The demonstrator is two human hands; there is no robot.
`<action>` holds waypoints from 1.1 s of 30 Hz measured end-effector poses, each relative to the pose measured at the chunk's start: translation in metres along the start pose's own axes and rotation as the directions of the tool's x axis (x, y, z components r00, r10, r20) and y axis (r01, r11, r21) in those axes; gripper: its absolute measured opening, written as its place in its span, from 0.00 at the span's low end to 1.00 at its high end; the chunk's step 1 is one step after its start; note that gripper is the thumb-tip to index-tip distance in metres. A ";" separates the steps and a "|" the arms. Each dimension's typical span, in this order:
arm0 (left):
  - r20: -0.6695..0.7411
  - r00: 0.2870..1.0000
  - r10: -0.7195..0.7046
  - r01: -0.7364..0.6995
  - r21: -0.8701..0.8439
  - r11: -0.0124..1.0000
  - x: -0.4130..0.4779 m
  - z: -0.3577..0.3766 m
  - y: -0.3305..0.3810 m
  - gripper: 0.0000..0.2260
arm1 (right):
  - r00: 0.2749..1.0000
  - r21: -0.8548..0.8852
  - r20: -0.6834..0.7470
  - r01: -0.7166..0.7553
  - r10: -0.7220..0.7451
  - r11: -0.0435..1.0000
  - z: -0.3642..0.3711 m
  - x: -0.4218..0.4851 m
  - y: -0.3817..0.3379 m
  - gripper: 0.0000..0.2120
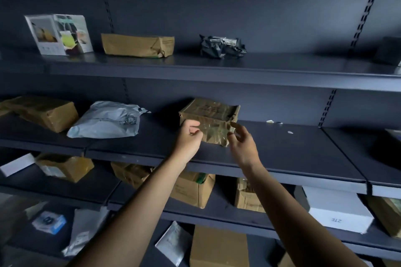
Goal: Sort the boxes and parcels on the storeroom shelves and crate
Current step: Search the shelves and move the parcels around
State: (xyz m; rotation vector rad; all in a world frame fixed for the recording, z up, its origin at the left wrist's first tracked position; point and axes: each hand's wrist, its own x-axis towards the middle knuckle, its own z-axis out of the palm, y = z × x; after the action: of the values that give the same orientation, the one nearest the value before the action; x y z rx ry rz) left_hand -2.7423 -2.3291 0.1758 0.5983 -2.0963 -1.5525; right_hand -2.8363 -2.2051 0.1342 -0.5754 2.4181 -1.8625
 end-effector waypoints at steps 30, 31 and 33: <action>0.100 0.983 -0.153 0.158 -0.041 0.987 0.150 -0.045 -0.070 0.09 | 0.921 -0.069 -0.354 -0.201 0.164 0.977 0.036 0.049 0.007 0.17; 0.079 0.984 -0.157 0.162 -0.053 0.985 0.143 -0.046 -0.070 0.10 | 0.929 -0.047 -0.333 -0.185 0.160 0.982 0.035 0.046 0.006 0.14; 0.047 0.986 -0.159 0.162 -0.053 0.985 0.129 -0.048 -0.068 0.13 | 0.942 0.029 -0.293 -0.159 0.161 0.987 0.030 0.039 0.002 0.10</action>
State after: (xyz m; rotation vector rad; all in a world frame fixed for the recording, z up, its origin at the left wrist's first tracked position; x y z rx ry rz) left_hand -2.8117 -2.4601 0.1362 0.7357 -2.0716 -1.7214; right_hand -2.8662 -2.2446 0.1314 -0.0977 2.5411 -2.0082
